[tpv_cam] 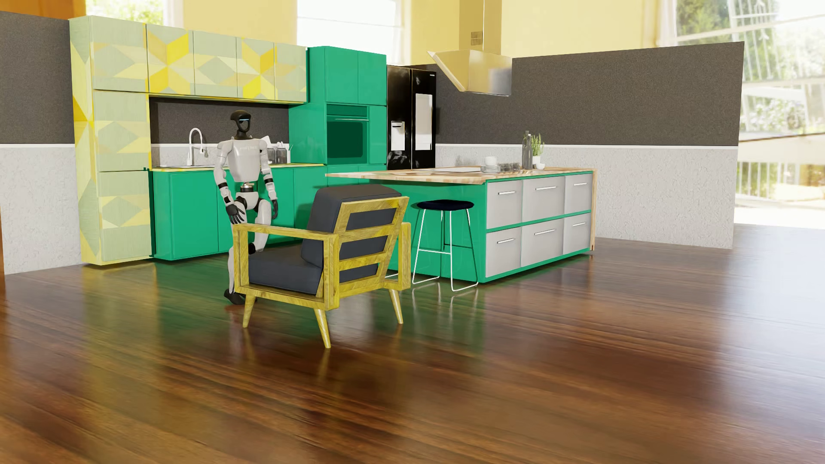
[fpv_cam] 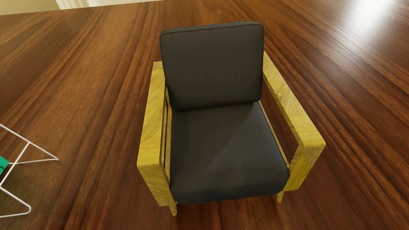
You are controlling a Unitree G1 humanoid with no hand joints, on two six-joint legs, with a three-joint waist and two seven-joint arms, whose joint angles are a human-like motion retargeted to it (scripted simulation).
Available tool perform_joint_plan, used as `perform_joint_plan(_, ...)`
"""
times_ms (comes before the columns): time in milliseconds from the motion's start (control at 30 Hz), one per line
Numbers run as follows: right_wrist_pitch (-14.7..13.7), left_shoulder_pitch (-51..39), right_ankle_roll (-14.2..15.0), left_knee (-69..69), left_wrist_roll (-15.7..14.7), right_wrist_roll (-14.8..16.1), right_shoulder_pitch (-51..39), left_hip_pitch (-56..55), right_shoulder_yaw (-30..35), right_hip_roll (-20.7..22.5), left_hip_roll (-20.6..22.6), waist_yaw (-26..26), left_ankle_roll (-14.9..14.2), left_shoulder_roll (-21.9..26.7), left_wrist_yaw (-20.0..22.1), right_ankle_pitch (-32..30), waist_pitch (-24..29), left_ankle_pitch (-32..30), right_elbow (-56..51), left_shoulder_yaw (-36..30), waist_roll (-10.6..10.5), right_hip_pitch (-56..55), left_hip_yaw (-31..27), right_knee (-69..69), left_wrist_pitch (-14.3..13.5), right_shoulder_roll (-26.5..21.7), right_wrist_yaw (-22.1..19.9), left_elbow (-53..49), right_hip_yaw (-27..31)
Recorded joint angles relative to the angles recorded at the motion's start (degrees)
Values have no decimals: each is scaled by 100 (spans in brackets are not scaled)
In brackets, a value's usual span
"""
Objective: Stand still
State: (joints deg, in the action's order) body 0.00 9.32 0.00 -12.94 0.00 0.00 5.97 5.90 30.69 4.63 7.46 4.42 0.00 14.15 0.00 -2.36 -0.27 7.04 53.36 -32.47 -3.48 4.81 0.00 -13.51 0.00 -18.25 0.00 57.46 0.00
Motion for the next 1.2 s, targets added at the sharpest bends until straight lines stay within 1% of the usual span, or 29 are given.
perform_joint_plan(233, 0, -24, 0, -10, 0, 0, -34, -5, 58, 21, -9, -7, 0, 27, 0, 43, 12, 5, -9, -47, 2, 21, 0, 18, 0, -17, 0, -17, 0)
perform_joint_plan(333, 0, -45, 0, -20, 0, 0, -40, -19, 71, 26, -11, -3, 0, 26, 0, 53, 11, 3, -5, -161, -5, 15, 0, 20, 0, -22, 0, 5, 0)
perform_joint_plan(400, 0, -46, 0, -23, 0, 0, -55, -40, 128, 39, -33, 5, 0, 8, 0, 4, 6, 0, 13, -77, -30, -24, 0, 0, 0, -27, 0, 29, 0)
perform_joint_plan(433, 0, -39, 0, -8, 0, 0, -55, -15, 99, 21, -21, 14, 0, 38, 0, 15, 17, 4, -2, -202, -13, 5, 0, 17, 0, -36, 0, -22, 0)
perform_joint_plan(467, 0, -39, 0, -19, 0, 0, -46, -28, 101, 24, -16, 10, 0, 32, 0, 3, 25, -2, 2, -114, -8, -12, 0, 2, 0, -27, 0, -7, 0)
perform_joint_plan(567, 0, -34, 0, -8, 0, 0, -53, -36, 97, 25, -21, 0, 0, 33, 0, -1, 15, -11, 15, -130, -12, -30, 0, -2, 0, -24, 0, 5, 0)
perform_joint_plan(600, 0, -47, 0, 9, 0, 0, -61, -21, 121, 13, -12, 22, 0, 49, 0, -10, 36, -18, 24, -257, -10, -9, 0, 23, 0, -25, 0, -23, 0)
perform_joint_plan(633, 0, -33, 0, 17, 0, 0, -47, -20, 115, 22, -7, 8, 0, 31, 0, 9, 27, -24, 9, -135, -7, -14, 0, 9, 0, -25, 0, -6, 0)
perform_joint_plan(800, 0, -9, 0, 16, 0, 0, -33, -25, 37, 22, -8, 14, 0, 4, 0, 44, 14, -20, 8, -13, -7, -9, 0, 20, 0, -1, 0, 5, 0)
perform_joint_plan(1100, 0, -15, 0, -25, 0, 0, -25, -42, 1, -1, 0, 20, 0, 14, 0, 7, 27, -18, 31, -48, -5, 1, 0, 36, 0, 17, 0, -5, 0)
perform_joint_plan(1200, 0, -19, 0, -25, 0, 0, 9, -40, -63, 14, -14, 1, 0, -15, 0, 9, 8, -11, 9, 56, -12, -3, 0, 30, 0, 19, 0, 69, 0)
